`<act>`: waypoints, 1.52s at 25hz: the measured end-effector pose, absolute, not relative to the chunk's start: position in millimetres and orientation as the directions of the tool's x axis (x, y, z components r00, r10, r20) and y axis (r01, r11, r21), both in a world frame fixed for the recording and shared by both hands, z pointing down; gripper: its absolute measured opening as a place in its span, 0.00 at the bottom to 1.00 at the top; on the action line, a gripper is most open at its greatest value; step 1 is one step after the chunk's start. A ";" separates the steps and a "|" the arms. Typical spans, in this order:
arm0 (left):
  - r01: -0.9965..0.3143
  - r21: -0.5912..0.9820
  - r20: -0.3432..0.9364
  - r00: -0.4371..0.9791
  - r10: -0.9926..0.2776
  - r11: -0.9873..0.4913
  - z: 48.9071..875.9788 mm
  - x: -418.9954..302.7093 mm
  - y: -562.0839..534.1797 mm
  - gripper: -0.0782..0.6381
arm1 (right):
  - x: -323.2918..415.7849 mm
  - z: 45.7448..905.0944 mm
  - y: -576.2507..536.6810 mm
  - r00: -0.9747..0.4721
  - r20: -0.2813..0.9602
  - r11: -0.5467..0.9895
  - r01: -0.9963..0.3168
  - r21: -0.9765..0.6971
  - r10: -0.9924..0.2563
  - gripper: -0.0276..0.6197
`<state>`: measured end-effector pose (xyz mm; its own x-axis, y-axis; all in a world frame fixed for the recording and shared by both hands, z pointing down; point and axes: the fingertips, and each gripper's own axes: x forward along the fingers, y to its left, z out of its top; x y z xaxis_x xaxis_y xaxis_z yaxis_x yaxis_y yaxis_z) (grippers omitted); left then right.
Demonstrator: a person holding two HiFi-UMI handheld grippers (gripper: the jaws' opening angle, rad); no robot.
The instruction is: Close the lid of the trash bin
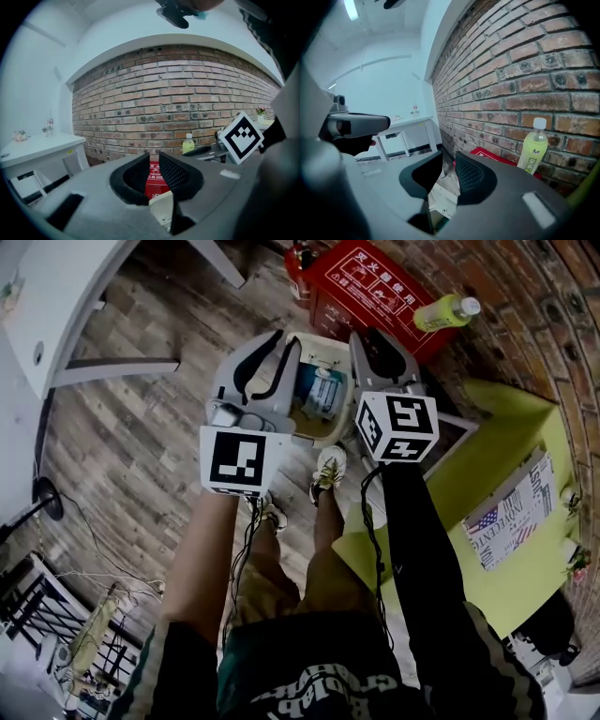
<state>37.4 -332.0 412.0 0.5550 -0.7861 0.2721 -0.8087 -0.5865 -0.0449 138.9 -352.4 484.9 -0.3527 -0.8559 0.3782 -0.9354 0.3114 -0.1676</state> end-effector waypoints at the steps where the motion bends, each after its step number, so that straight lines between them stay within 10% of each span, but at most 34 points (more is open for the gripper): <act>1: -0.810 -0.042 0.275 0.554 -0.786 -0.585 415.5 36.1 -331.7 0.21 | 138.9 490.3 -355.3 -0.349 0.387 0.308 -0.937 -0.165 -0.854 0.20; 38: -0.842 0.009 0.332 0.511 -0.792 -0.539 474.8 -1.3 -304.5 0.21 | 127.4 607.5 -351.9 -0.352 0.637 0.261 -0.936 -0.237 -0.686 0.21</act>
<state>-1.3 -304.5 474.8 0.5114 -0.7925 0.3323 -0.8420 -0.5394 0.0093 127.4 -351.9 607.5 -0.3521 -0.6861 0.6366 -0.9360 0.2606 -0.2368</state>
